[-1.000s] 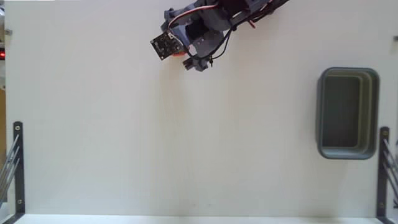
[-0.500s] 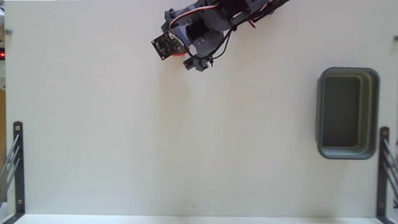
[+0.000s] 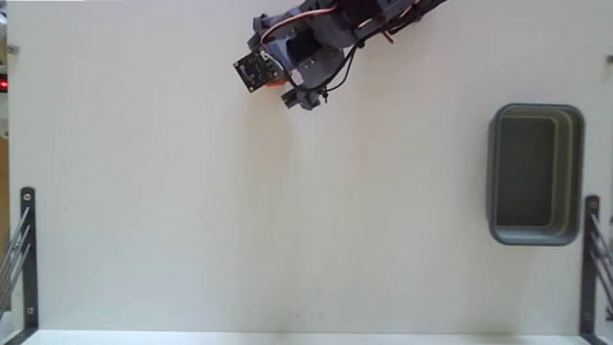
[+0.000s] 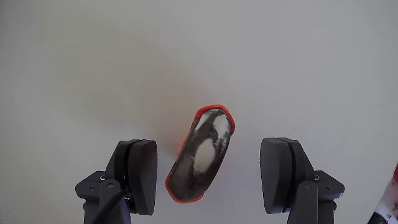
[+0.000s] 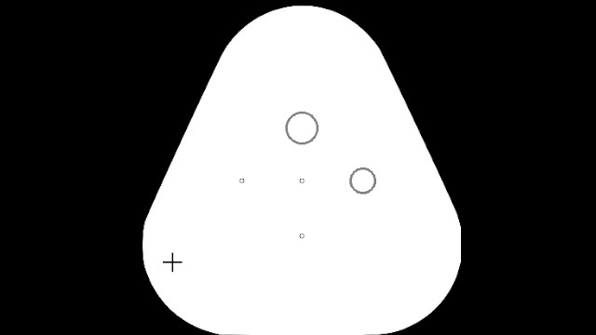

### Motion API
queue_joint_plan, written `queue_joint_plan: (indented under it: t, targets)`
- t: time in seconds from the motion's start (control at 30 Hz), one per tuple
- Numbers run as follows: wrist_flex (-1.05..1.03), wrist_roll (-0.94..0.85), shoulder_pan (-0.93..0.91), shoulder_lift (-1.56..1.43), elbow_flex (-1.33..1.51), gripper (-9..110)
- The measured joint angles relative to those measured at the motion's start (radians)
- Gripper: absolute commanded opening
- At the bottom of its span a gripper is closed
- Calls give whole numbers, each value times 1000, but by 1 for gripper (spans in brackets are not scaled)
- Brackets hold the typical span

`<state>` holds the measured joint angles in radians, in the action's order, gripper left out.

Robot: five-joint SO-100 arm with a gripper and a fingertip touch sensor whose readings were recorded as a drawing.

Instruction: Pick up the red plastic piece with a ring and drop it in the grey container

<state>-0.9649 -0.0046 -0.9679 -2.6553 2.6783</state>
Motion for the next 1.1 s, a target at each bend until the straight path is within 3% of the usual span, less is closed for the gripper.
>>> queue_joint_plan:
  t: [1.1]
  targets:
    - [37, 2, 0, 0, 37, 110]
